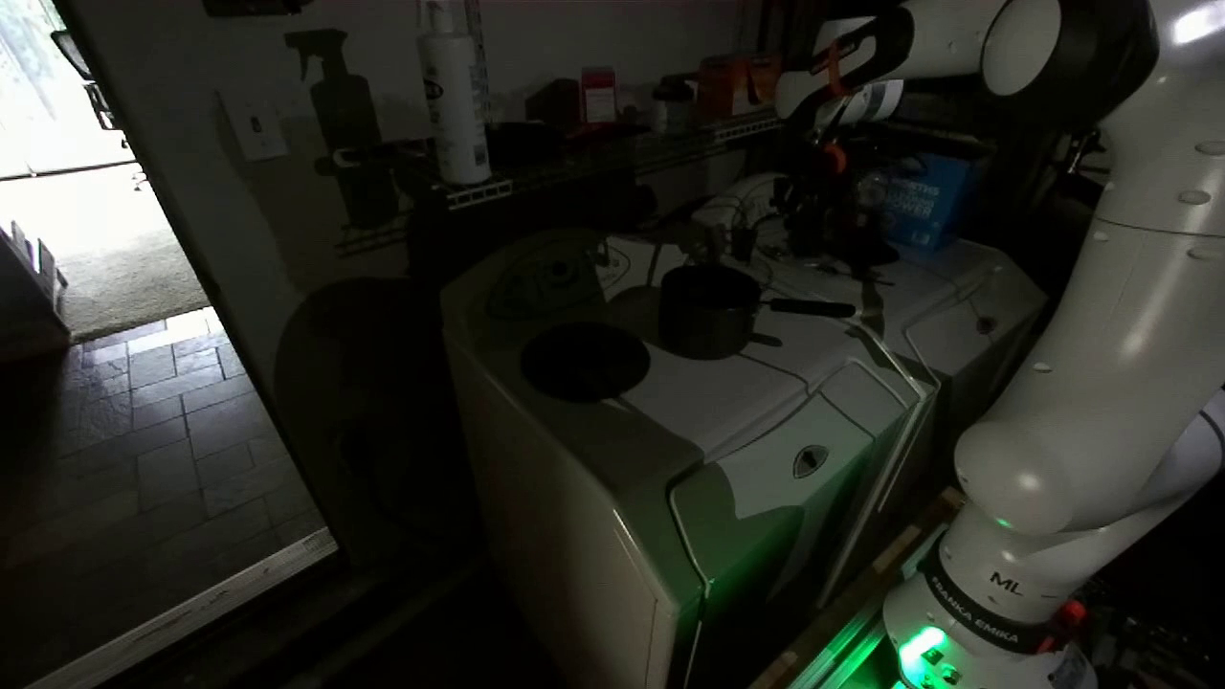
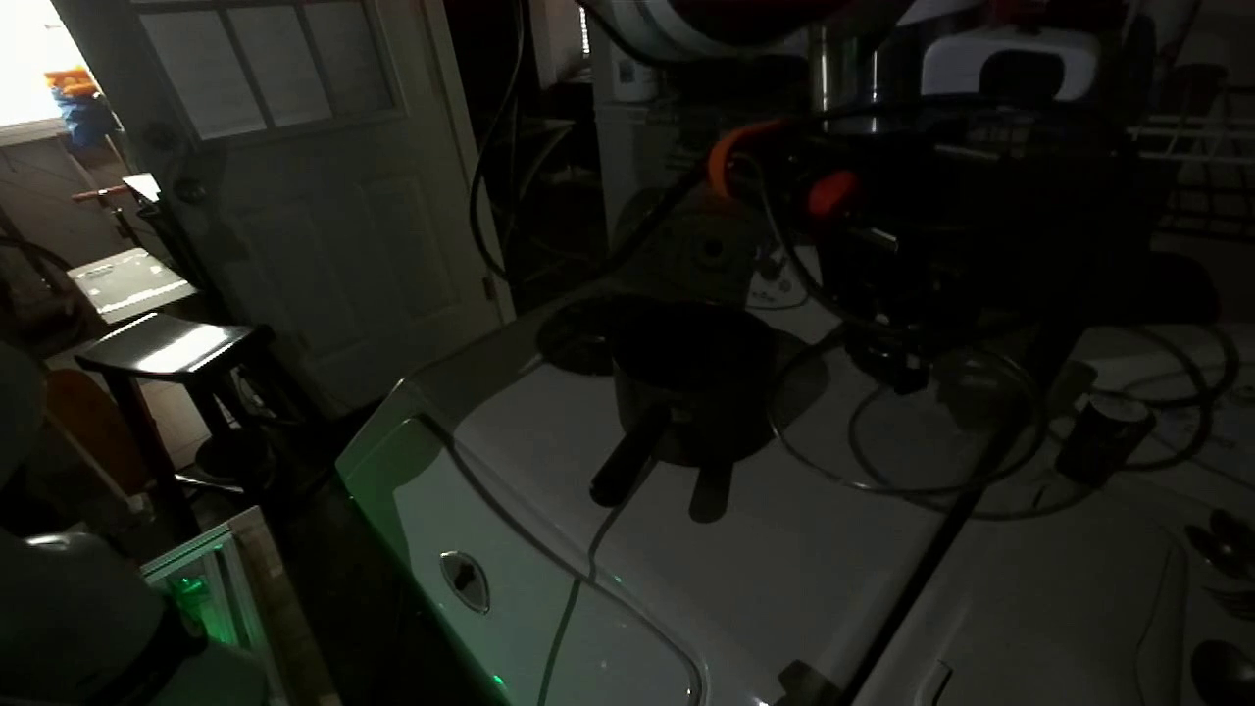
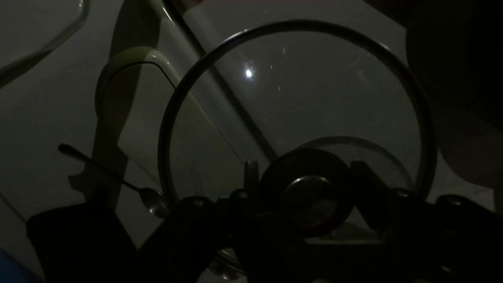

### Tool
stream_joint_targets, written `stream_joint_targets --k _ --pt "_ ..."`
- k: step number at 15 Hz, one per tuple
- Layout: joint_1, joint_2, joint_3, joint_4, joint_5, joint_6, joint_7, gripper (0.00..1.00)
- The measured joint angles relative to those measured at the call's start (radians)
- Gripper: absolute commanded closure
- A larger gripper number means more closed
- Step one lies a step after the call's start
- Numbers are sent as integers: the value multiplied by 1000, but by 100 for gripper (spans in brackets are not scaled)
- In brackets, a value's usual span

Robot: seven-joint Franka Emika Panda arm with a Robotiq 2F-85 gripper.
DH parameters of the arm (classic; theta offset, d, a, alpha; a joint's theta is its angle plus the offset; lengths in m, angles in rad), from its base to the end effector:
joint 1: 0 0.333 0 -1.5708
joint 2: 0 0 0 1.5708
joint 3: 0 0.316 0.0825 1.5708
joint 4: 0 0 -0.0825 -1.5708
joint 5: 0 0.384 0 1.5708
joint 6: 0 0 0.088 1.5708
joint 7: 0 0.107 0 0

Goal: Use the lid to cover the pot

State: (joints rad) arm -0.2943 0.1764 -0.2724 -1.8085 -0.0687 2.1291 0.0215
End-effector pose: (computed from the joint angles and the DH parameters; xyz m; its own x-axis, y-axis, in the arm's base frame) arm 0.5287 -0.3298 0.4615 0.8479 -0.5087 0.1493 -0.5253 -0.8442 0.1069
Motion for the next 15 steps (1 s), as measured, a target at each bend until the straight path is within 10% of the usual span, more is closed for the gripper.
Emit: stream_joint_targets --k 15 --pt "-69 50 36 310 240 -341 -306 66"
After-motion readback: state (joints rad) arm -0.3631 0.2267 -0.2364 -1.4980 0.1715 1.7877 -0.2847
